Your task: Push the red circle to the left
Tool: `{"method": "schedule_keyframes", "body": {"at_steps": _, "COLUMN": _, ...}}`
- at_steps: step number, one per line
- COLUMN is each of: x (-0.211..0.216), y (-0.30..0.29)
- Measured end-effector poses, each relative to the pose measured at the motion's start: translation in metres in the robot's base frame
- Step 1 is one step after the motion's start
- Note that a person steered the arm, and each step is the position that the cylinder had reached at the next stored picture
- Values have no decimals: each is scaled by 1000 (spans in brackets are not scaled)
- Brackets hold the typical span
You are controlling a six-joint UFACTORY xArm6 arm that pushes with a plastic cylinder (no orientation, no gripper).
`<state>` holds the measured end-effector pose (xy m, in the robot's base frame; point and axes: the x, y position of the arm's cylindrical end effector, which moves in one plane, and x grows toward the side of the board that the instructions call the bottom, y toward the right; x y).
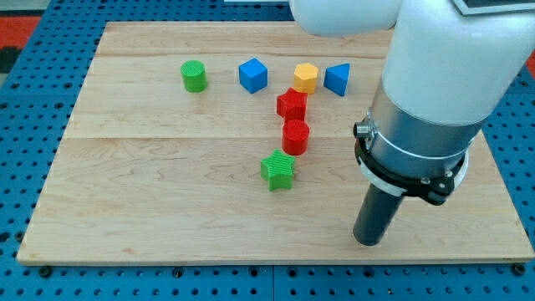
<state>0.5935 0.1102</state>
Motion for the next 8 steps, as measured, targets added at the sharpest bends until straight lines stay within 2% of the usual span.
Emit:
{"method": "schedule_keyframes", "body": {"at_steps": 4, "x": 6, "y": 10}}
{"method": "schedule_keyframes", "body": {"at_steps": 6, "x": 23, "y": 139}}
{"method": "schedule_keyframes", "body": {"at_steps": 7, "x": 24, "y": 179}}
{"method": "schedule_keyframes", "body": {"at_steps": 8, "x": 24, "y": 183}}
